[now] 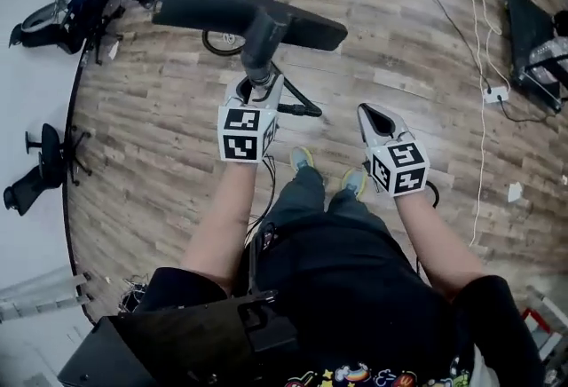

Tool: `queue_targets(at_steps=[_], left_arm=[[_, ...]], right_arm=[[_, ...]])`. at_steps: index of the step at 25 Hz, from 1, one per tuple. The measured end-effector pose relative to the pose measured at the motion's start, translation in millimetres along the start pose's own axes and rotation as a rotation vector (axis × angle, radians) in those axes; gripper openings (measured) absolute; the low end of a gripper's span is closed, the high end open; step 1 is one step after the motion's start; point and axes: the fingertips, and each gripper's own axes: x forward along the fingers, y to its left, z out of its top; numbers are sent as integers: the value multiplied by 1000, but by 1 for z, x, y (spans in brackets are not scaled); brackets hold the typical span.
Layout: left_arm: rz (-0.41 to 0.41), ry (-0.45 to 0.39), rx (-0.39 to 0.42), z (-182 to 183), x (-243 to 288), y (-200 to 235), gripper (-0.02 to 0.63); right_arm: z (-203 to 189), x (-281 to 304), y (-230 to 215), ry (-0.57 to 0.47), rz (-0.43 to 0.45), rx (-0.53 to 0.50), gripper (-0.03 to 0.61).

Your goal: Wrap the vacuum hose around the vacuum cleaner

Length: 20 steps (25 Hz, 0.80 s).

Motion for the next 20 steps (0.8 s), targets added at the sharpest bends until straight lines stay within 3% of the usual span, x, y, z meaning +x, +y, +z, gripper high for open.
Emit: queue_targets(at_steps=[5, 9, 15, 20], left_arm=[[177, 9, -177, -45, -77, 87, 170], [258, 25, -282, -91, -123, 153, 169], [292, 33, -334, -148, -176, 261, 169], [296, 22, -337, -169, -205, 338, 167]], right_arm=[[29, 43, 75, 6, 129, -89, 23], [39, 87, 146, 21, 195, -152, 24], [41, 166, 257, 43, 222, -189, 25], [43, 217, 328, 46, 233, -193, 25]])
